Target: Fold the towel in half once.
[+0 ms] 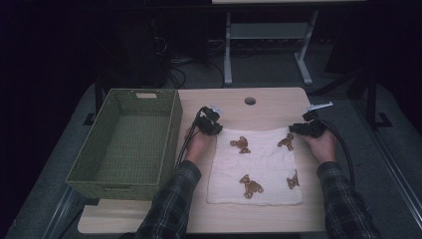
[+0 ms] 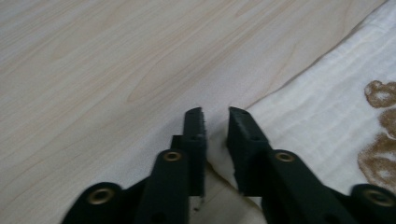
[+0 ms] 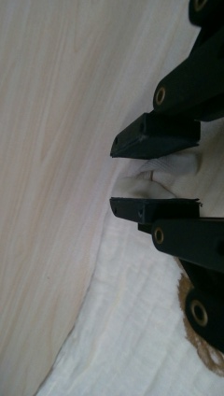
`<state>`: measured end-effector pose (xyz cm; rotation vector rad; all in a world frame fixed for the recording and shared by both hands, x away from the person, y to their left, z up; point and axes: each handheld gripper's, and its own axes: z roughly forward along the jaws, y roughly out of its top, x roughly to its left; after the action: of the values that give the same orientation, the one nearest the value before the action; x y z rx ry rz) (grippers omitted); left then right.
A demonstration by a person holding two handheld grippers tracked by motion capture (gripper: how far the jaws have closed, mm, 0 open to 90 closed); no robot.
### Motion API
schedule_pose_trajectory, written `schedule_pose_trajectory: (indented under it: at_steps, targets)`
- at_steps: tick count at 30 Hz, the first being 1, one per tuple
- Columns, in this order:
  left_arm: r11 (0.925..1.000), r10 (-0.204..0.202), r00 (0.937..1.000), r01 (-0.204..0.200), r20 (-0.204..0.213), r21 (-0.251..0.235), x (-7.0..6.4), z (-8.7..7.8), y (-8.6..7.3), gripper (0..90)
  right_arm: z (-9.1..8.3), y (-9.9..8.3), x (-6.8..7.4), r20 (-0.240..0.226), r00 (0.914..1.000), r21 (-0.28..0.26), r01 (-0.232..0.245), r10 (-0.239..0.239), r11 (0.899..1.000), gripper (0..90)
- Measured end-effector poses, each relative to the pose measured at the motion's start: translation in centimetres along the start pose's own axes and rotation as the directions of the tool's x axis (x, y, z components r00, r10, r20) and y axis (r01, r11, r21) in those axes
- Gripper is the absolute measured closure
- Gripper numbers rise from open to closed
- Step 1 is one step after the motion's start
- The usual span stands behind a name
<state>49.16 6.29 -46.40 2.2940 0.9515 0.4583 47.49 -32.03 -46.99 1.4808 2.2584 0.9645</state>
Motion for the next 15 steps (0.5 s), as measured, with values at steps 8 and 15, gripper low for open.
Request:
schedule_pose_trajectory:
  at_steps: [8, 15]
  targets:
    - [0.9999, -0.011, 0.9998, 0.011, -0.018, 0.005, 0.1, 0.2, 0.3, 88.2, 0.3, 0.0, 0.5, -0.02, 0.9998, -0.008, 0.008, -0.008, 1.0, 85.8]
    - [0.9991, -0.018, 0.9978, 0.016, -0.064, -0.04, 0.4, -1.0, 1.0, 88.6, -0.5, 0.5, 0.4, -0.024, 0.9997, -0.054, -0.002, 0.0, 0.999, 87.1]
